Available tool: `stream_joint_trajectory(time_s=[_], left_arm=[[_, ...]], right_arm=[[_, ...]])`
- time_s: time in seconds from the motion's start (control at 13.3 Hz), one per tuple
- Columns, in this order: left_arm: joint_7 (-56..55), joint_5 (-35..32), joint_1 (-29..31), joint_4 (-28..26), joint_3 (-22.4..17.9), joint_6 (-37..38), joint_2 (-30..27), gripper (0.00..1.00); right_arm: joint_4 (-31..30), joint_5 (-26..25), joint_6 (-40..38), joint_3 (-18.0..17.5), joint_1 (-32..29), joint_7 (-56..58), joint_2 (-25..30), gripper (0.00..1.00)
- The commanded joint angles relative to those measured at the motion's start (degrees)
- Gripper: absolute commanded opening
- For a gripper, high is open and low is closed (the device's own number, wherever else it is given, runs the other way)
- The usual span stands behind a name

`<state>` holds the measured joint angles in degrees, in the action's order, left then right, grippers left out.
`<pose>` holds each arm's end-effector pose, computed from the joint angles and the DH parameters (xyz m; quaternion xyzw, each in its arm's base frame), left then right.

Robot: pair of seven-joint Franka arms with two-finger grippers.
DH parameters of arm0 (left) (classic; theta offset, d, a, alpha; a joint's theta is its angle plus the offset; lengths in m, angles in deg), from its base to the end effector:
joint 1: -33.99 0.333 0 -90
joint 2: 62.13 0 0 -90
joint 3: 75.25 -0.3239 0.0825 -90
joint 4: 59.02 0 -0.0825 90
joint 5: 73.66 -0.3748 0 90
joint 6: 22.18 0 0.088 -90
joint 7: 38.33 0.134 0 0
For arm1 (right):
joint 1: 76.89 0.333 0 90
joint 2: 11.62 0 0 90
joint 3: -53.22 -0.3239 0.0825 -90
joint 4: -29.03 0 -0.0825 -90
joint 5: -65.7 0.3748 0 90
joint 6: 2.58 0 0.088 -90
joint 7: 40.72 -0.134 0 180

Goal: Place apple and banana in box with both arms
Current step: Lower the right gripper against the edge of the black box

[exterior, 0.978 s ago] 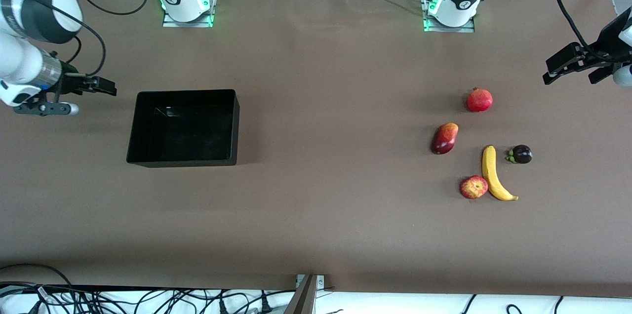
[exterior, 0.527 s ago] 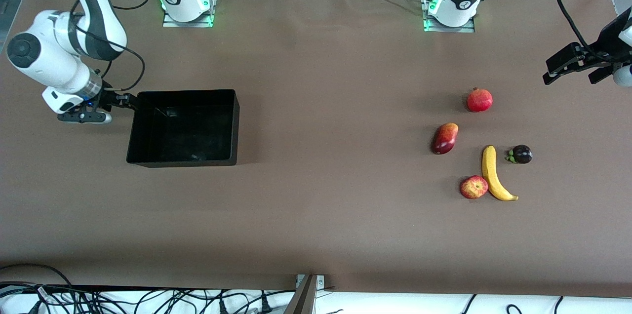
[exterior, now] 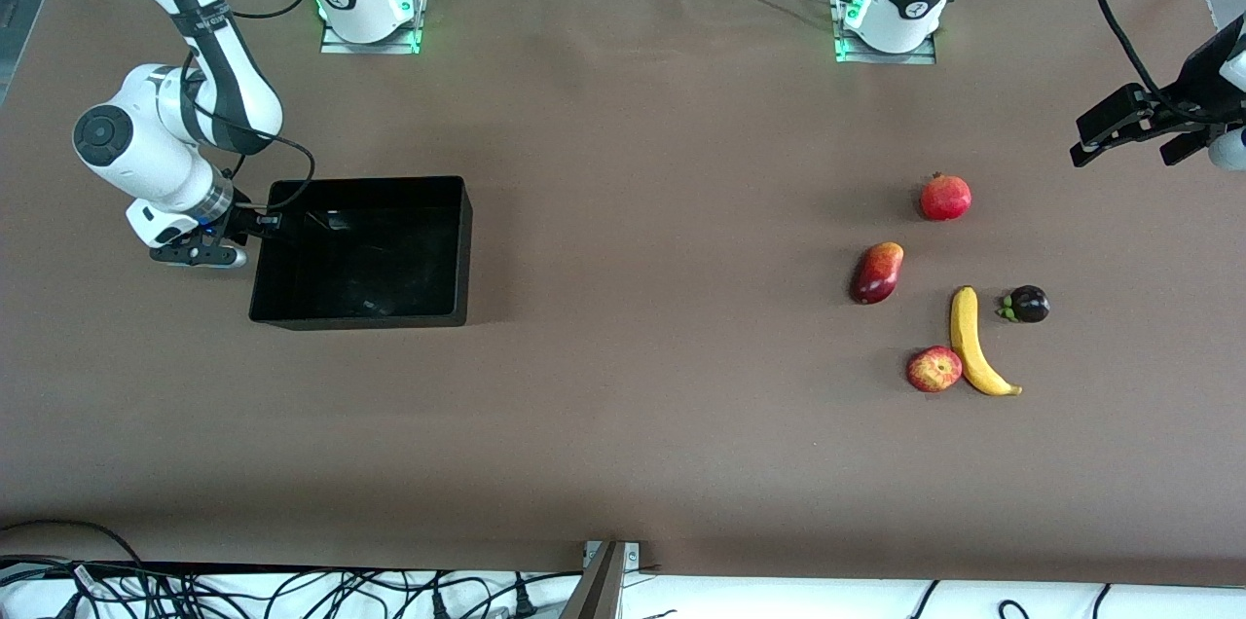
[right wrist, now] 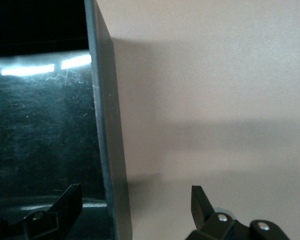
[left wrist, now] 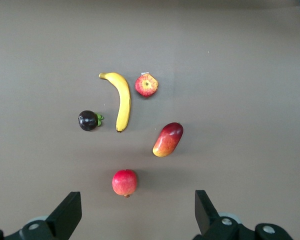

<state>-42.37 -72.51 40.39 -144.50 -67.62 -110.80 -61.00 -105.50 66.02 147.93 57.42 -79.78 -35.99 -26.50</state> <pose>0.5506 -0.0138 0.6290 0.9995 0.0241 0.0171 0.0121 0.5112 -0.0647 0.2123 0.9997 -0.0217 0.0091 0.0090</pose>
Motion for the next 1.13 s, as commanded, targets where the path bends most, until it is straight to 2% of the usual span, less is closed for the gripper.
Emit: stream_joint_trajectory(time_s=[0.0,0.15,0.23,0.83,1.05], left_arm=[[0.79,1.31,-0.07,-0.13,-0.33,0.55,-0.61,1.0],[0.79,1.31,-0.07,-0.13,-0.33,0.55,-0.61,1.0],[0.79,1.31,-0.07,-0.13,-0.33,0.55,-0.61,1.0],[0.79,1.31,-0.07,-0.13,-0.33,0.55,-0.61,1.0],[0.7,1.31,-0.07,-0.13,-0.33,0.55,-0.61,1.0]], right_arm=[[-0.11,1.18,1.63,-0.6,-0.54,0.98,-0.58,0.41],[-0.11,1.18,1.63,-0.6,-0.45,0.98,-0.58,0.1],[-0.11,1.18,1.63,-0.6,-0.45,0.98,-0.58,0.02],[1.37,1.09,0.93,-2.88,-0.1,0.89,-0.24,0.0],[4.01,1.36,-0.13,-7.17,-0.1,0.29,0.38,0.0]])
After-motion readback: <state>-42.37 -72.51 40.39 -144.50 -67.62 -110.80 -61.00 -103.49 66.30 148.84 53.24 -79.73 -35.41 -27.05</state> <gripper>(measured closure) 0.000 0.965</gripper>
